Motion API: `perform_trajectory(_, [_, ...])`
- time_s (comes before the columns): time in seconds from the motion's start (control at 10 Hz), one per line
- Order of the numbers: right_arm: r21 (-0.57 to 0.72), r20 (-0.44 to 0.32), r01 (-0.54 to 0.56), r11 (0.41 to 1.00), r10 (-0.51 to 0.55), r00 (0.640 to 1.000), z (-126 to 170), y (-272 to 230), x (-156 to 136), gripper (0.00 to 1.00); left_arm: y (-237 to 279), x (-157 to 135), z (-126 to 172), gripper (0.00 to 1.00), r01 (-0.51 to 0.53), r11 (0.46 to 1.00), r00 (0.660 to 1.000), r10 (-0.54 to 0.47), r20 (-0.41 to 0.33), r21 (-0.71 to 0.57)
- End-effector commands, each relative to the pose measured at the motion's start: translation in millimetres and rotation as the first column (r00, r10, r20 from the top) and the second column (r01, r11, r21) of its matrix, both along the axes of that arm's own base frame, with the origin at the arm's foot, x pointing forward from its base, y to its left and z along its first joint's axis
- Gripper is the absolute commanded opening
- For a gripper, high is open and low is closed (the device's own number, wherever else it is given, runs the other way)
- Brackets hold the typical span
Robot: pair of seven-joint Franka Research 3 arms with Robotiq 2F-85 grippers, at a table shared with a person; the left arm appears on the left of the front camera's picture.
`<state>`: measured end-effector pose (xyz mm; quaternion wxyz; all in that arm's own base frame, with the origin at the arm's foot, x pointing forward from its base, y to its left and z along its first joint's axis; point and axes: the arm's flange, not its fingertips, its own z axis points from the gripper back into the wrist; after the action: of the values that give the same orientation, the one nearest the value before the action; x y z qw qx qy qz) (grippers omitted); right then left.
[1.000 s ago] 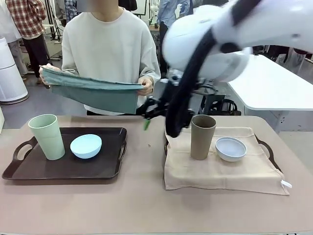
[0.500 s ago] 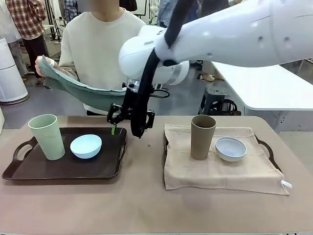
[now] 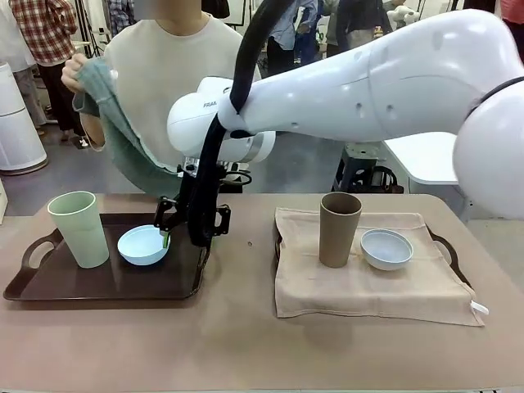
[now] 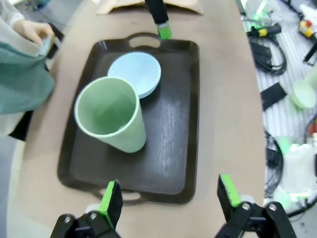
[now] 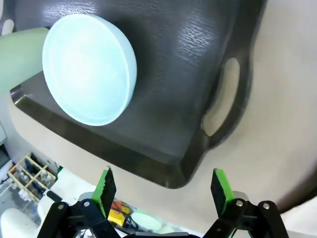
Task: Set up a tray with a mat and arrange the tableware.
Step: Pick up the Picnic Bowl and Reusable plastic cup from the Handle tray in front of the human's position and hold them in the air.
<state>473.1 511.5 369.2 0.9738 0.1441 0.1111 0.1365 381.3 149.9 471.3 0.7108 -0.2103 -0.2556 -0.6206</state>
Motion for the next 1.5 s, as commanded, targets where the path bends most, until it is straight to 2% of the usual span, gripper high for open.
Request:
perform_trajectory(0.0, [0.000,-0.005,0.009,1.000,-0.009,1.000,1,-8,0,1.00,0,-5,-3,1.00,0.002,1.000,1.000,-0.002,0.003,-0.009])
perform_trajectory(0.4, [-0.001,0.003,0.006,1.000,-0.006,1.000,0,-2,3,1.00,0,-1,-1,1.00,-0.001,1.000,1.000,0.001,-0.005,0.003])
perform_trajectory(0.6, [-0.127,0.087,0.037,0.991,-0.026,0.996,5,24,3,1.00,-1,18,-8,1.00,0.037,0.999,0.999,-0.038,0.031,0.033])
perform_trajectory(0.8, [-0.146,0.125,0.063,0.987,-0.045,0.991,8,45,20,1.00,10,38,-15,1.00,0.035,0.999,0.998,-0.037,0.060,0.042])
perform_trajectory(1.2, [-0.124,0.182,0.071,0.990,-0.048,0.982,1,64,32,1.00,23,55,-31,1.00,0.051,0.998,0.995,-0.048,0.088,-0.027])
perform_trajectory(1.4, [-0.063,0.211,0.068,0.996,-0.053,0.976,-12,65,38,1.00,25,67,-43,1.00,0.052,0.996,0.996,-0.046,0.082,-0.073])
